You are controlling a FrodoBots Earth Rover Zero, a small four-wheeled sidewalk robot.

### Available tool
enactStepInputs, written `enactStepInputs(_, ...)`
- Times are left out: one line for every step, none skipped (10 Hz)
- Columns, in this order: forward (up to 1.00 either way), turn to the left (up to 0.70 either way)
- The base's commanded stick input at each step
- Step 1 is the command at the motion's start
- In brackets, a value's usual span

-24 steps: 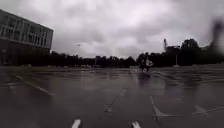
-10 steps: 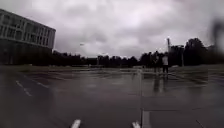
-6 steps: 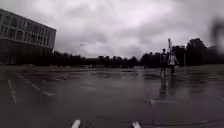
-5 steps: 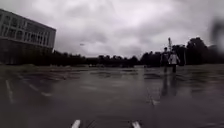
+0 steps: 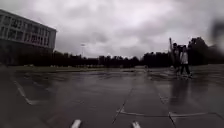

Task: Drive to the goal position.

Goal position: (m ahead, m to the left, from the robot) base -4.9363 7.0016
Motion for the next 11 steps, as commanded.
enactStepInputs(1.0,0.0)
enactStepInputs(1.0,0.0)
enactStepInputs(1.0,-0.01)
enactStepInputs(1.0,-0.1)
enactStepInputs(1.0,-0.38)
enactStepInputs(1.0,-0.38)
enactStepInputs(1.0,-0.38)
enactStepInputs(1.0,-0.38)
enactStepInputs(1.0,-0.38)
enactStepInputs(1.0,-0.38)
enactStepInputs(1.0,-0.38)
